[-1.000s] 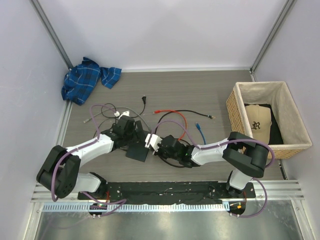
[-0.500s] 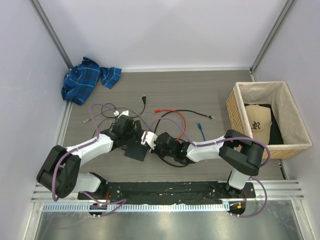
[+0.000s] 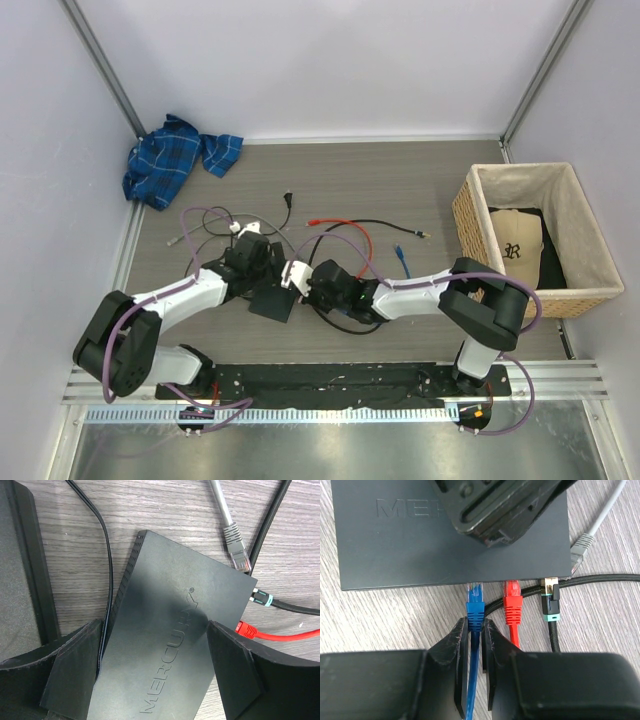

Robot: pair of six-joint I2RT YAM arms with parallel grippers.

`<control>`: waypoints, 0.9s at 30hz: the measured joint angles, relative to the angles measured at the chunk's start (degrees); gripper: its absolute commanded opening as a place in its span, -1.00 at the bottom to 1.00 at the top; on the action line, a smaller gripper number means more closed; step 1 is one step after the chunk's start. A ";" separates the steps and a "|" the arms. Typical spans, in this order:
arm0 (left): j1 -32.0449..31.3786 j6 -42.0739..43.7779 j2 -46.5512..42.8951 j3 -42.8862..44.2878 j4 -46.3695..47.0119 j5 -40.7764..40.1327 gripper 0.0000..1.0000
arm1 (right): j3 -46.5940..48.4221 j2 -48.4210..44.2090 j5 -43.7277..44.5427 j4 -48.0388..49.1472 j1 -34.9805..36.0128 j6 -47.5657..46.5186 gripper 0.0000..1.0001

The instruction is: Insert the plug into the switch port

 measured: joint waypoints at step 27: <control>-2.45 2.27 -2.25 -1.33 -0.85 1.53 0.70 | 0.46 -0.90 -9.92 -3.32 -3.26 3.21 -0.98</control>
